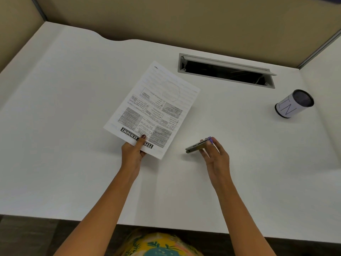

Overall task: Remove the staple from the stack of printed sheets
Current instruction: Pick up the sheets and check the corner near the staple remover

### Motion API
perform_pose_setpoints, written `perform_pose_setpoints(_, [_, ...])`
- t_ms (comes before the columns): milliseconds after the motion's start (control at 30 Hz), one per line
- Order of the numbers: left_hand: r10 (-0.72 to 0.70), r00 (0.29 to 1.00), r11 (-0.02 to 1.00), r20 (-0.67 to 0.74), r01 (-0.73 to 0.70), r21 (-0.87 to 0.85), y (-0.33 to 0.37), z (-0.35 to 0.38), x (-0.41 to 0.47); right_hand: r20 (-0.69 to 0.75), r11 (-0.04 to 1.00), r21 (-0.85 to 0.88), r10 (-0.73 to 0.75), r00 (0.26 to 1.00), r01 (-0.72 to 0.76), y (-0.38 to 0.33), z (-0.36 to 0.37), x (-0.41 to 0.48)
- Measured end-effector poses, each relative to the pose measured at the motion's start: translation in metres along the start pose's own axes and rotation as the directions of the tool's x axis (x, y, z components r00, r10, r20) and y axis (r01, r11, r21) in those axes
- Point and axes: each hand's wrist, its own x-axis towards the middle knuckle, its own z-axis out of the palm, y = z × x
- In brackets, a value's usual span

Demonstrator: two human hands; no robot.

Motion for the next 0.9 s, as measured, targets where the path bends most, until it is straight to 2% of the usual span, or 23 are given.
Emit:
perform_pose_setpoints(100, [0.008, 1.0, 1.0, 0.008, -0.008, -0.006, 0.002, 0.005, 0.0, 0.119, 0.976, 0.196, 0.07, 0.99, -0.093, -0.002, 0.003, -0.003])
perform_pose_setpoints(267, [0.006, 1.0, 1.0, 0.021, -0.005, -0.023, 0.003, 0.013, -0.001, 0.241, 0.913, 0.307, 0.198, 0.95, -0.268, 0.002, 0.009, -0.01])
perform_pose_setpoints(333, [0.01, 0.999, 1.0, 0.033, -0.01, -0.019, 0.004, 0.014, -0.002, 0.281, 0.929, 0.205, 0.245, 0.928, -0.308, 0.002, 0.01, -0.013])
perform_pose_setpoints(400, [0.018, 0.999, 1.0, 0.04, -0.018, -0.02, 0.005, 0.015, -0.002, 0.3, 0.964, -0.09, 0.268, 0.916, -0.252, 0.0, 0.012, -0.017])
perform_pose_setpoints(467, [0.026, 0.999, 1.0, 0.045, -0.026, -0.017, 0.005, 0.015, -0.003, 0.318, 0.923, -0.352, 0.271, 0.909, -0.153, -0.001, 0.016, -0.021])
perform_pose_setpoints(500, [0.033, 0.998, 0.999, 0.046, -0.032, -0.014, 0.005, 0.016, -0.003, 0.327, 0.9, -0.417, 0.281, 0.902, -0.129, 0.0, 0.017, -0.023])
perform_pose_setpoints(700, [0.077, 0.996, 0.997, 0.033, -0.078, 0.029, 0.005, 0.02, -0.005, 0.363, 0.821, -0.55, 0.399, 0.842, -0.151, 0.0, 0.032, -0.03])
perform_pose_setpoints(900, [0.099, 0.995, 0.993, 0.031, -0.101, 0.066, 0.005, 0.021, -0.008, 0.331, 0.786, -0.599, 0.415, 0.848, -0.151, 0.001, 0.045, -0.031])
